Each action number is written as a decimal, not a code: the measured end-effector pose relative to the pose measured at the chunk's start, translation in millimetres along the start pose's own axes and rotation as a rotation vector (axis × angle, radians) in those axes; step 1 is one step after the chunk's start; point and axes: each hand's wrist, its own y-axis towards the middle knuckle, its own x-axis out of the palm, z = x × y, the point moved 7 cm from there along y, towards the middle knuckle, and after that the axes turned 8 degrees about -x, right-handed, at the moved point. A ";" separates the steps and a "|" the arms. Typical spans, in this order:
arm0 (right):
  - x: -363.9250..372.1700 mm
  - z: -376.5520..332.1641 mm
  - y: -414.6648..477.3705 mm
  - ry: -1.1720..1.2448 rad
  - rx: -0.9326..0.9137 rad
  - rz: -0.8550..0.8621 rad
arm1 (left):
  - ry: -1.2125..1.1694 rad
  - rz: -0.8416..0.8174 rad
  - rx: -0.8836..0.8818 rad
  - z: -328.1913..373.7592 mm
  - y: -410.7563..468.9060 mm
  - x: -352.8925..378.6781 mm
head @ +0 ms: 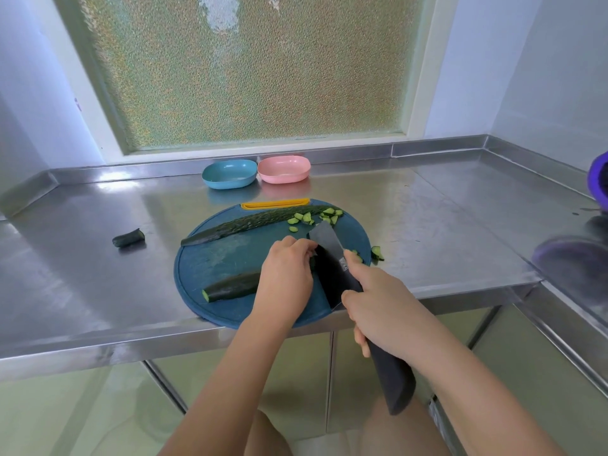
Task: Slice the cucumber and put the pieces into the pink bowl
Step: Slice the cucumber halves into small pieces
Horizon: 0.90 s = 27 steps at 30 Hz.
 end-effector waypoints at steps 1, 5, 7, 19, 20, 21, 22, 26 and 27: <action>1.6 -1.6 1.1 -0.022 0.003 -0.013 | -0.006 -0.004 -0.005 -0.1 0.1 0.0; 10.2 -4.7 0.3 -0.112 -0.001 0.010 | -0.010 -0.006 -0.019 -0.1 0.3 -0.3; 13.3 -3.4 -3.7 -0.110 -0.016 0.039 | -0.022 0.005 -0.019 0.0 -0.1 -1.1; 1.9 5.3 -10.2 0.182 -0.031 0.091 | -0.042 0.026 0.001 0.6 -2.5 -3.7; 1.5 4.6 -9.6 0.182 -0.035 0.086 | -0.040 0.026 -0.002 0.6 -2.5 -3.9; 1.3 4.6 -9.0 0.184 -0.038 0.083 | -0.037 0.027 -0.004 0.6 -2.6 -4.0; 1.5 4.9 -8.4 0.190 -0.039 0.081 | -0.033 0.027 -0.006 0.7 -2.7 -4.0; 4.3 5.9 -7.0 0.214 -0.050 0.066 | -0.034 0.025 -0.009 0.7 -2.0 -3.6; 4.9 6.3 -6.6 0.218 -0.054 0.065 | -0.033 0.024 -0.011 0.4 -1.9 -3.5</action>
